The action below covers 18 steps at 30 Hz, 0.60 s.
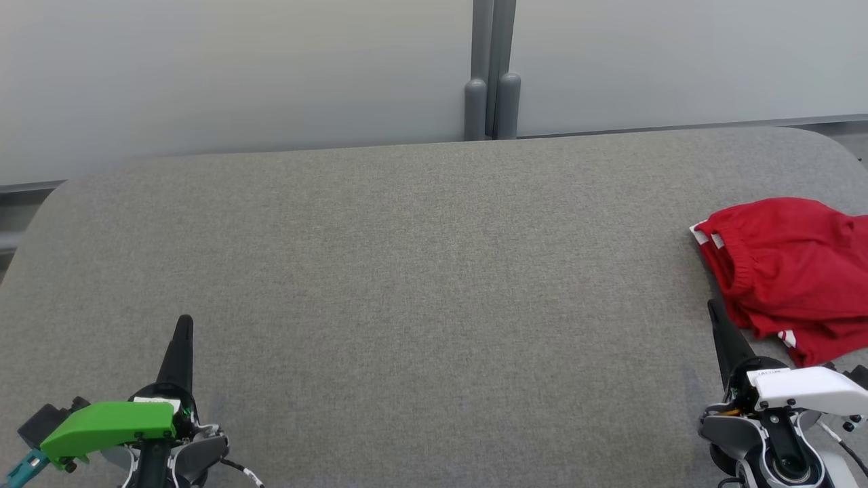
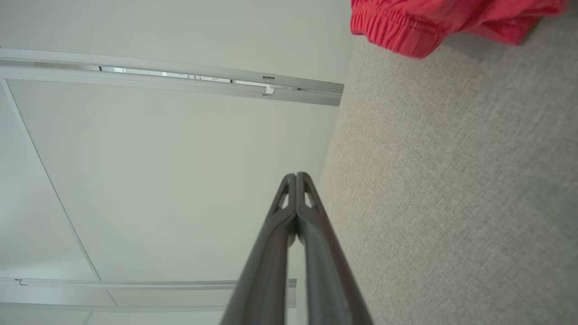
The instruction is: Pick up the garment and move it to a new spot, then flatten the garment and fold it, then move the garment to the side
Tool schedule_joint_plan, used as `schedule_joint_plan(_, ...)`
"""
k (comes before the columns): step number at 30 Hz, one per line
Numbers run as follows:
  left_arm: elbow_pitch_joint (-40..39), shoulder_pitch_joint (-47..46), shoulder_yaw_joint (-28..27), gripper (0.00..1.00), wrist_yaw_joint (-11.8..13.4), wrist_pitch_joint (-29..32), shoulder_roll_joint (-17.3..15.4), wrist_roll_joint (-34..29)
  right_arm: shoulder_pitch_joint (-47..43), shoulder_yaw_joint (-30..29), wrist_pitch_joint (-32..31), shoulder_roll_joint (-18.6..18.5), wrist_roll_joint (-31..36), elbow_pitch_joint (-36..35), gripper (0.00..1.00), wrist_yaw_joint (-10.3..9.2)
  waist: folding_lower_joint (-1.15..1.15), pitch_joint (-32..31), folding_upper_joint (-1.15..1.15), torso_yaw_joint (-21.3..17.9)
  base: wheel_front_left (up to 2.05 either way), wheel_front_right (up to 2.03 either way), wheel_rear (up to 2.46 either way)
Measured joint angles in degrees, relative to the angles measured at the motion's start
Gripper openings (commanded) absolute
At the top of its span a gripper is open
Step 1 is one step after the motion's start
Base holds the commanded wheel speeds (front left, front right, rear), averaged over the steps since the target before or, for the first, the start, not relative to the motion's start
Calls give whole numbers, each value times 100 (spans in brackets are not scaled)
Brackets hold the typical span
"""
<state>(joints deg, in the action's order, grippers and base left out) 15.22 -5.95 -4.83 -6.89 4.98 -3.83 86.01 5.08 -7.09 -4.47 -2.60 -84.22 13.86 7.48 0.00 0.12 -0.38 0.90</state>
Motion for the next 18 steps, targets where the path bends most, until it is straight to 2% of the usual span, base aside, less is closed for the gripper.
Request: schedule_joint_plan(18,-42,-57,-187,0,-43,176,94,612,114,55,-185,-12,-777,54,0,0,0,6,0,-88,0,0,0)
